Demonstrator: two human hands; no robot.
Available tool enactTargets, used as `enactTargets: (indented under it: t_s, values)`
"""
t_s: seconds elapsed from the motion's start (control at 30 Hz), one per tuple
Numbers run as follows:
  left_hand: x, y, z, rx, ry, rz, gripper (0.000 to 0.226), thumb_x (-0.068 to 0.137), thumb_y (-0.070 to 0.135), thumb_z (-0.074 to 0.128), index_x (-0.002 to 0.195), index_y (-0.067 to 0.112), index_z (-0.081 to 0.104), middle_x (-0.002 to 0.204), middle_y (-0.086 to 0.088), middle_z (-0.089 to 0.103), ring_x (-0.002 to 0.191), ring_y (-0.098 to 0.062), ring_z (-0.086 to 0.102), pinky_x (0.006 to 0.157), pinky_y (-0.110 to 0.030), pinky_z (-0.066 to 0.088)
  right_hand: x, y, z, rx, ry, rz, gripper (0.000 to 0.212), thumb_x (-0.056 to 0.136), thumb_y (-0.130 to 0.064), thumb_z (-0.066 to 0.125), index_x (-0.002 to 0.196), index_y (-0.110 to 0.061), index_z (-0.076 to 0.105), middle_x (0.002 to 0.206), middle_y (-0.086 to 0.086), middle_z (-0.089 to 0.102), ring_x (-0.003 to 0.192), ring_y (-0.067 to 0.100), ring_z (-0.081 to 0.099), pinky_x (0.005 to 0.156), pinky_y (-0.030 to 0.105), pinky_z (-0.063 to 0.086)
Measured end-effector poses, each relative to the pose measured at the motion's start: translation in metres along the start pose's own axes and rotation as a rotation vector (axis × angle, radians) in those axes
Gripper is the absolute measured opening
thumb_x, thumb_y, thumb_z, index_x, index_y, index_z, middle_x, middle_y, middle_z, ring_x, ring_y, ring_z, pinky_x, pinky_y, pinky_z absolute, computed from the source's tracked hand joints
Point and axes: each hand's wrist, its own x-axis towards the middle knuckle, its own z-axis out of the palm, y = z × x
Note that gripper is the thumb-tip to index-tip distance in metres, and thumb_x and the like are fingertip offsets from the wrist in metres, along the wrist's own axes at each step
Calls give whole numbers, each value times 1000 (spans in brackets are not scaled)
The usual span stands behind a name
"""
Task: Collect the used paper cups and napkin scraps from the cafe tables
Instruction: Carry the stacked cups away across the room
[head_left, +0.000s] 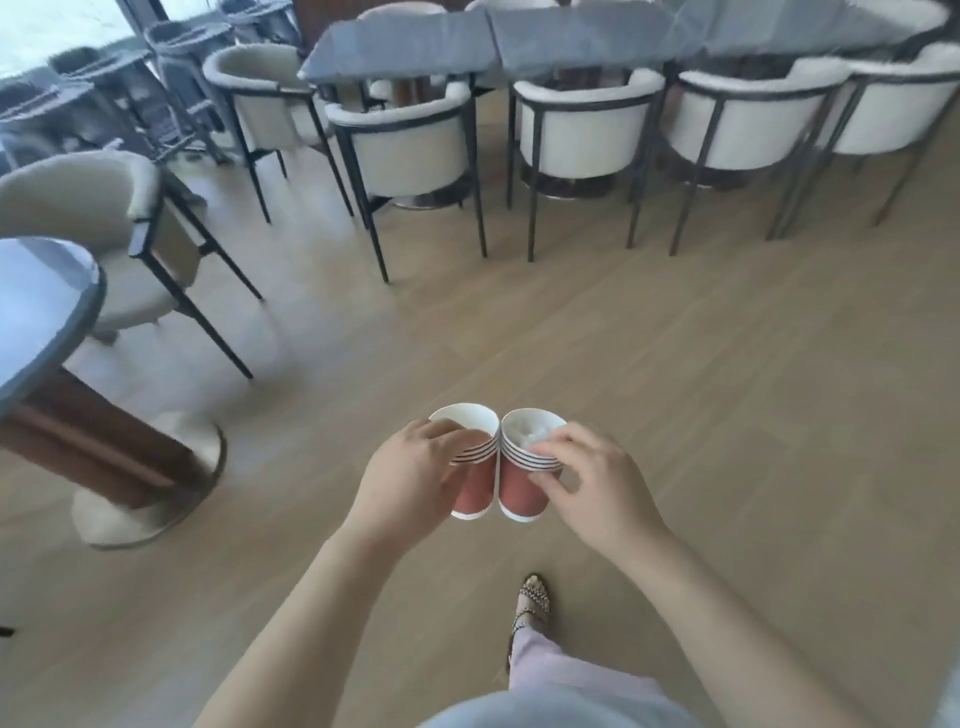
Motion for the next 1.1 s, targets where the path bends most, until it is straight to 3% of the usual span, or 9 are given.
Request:
enactTargets:
  t_s: [0.3,0.53,0.67,0.8,0.97,1.1]
  values:
    - [225,17,40,-55,-5,81,31,78,9,64,102,27,69,96,7,69,85,-25,60,60,-32,49,159,106,-61,-61,126,99,30,66,-2,77,92,-16,71,91,-2,67,88,21,59,79,10,31]
    - [373,10,86,-93,-23,123,28,80,11,63,103,27,68,94,8,69,84,-23,60,61,-36,52,270,190,-82,-77,155,142,27,69,-5,77,92,-16,71,89,-3,65,87,19,59,76,15,38]
    - [479,5,116,-123,-43,150,30,82,12,60,106,28,66,100,9,67,89,-22,58,66,-32,50,352,247,-95,-113,167,178,25,72,-7,75,95,-16,71,93,-3,66,91,18,58,78,20,41]
    - [589,14,136,-100,-75,206,32,80,11,61,105,31,66,100,11,67,88,-20,58,61,-26,44,431,296,-123,-147,197,258,24,73,-7,74,95,-16,71,94,-3,66,92,18,57,77,16,36]
    - [706,46,165,-100,-176,341,33,73,8,68,99,28,68,93,10,69,81,-22,62,58,-27,45,491,360,-165,-169,289,348,24,73,-8,74,94,-19,71,92,-6,66,91,17,58,76,21,41]
    - [778,92,207,-93,-318,522,38,67,4,70,100,24,69,91,7,71,78,-24,64,61,-26,43,501,420,-195,-195,392,494,27,69,-9,78,92,-20,71,90,-7,65,89,11,56,75,15,39]
